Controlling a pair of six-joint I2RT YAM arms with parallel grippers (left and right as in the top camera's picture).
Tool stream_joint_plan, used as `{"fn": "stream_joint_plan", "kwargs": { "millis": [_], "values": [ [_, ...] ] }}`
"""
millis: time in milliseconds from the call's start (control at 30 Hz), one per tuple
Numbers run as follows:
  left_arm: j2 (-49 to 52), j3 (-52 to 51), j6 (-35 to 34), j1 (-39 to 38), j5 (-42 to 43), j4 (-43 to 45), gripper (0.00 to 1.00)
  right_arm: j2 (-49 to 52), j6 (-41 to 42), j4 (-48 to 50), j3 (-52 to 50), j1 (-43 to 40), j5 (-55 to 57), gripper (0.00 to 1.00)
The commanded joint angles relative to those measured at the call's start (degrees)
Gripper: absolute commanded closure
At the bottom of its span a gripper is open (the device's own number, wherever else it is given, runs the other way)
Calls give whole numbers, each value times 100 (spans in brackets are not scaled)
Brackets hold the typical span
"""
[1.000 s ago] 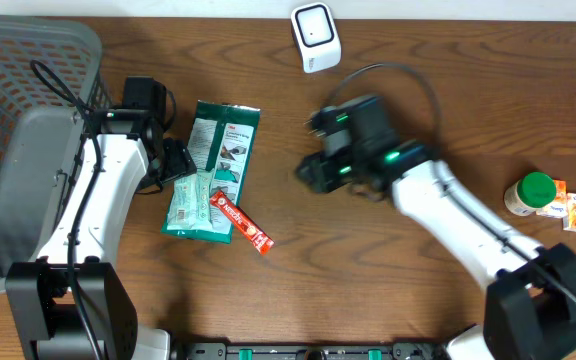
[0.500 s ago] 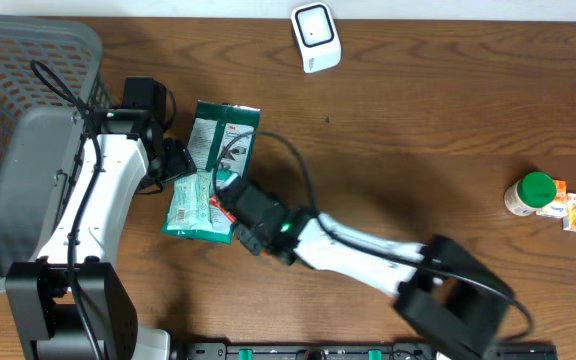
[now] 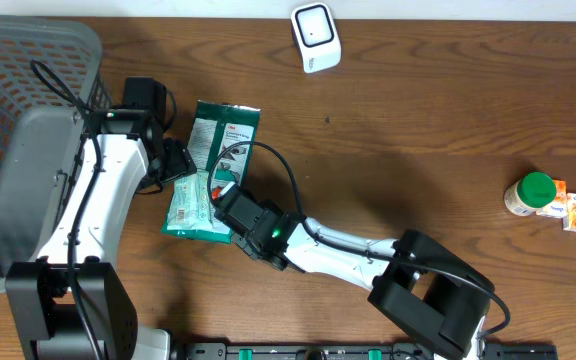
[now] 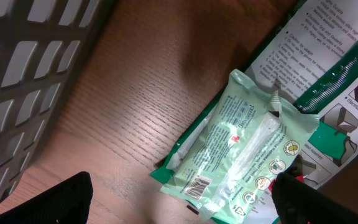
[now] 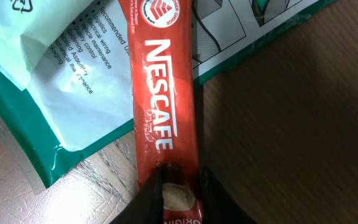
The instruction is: Scan the item barcode
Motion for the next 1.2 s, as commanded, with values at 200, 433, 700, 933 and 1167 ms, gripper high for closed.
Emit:
{"fn": "stream_joint_plan", "kwargs": {
  "millis": [200,433,700,933,1167],
  "values": [
    [-116,70,13,24,-50,-13,7,-4,2,37,50,-94,-35,73],
    [-116,68,13,24,-50,-13,7,-2,286,-4,48,-702,-1727,80],
    [-116,70,13,24,-50,-13,7,-2,282,-87,48,-1318,-3117,99],
    [-116,70,13,24,-50,-13,7,-664,-302,-452,50,-1727,-2452,99],
    [-116,70,13,24,-50,-13,7,-1248,-793,-573,50,-1690,-2260,54]
  ]
}}
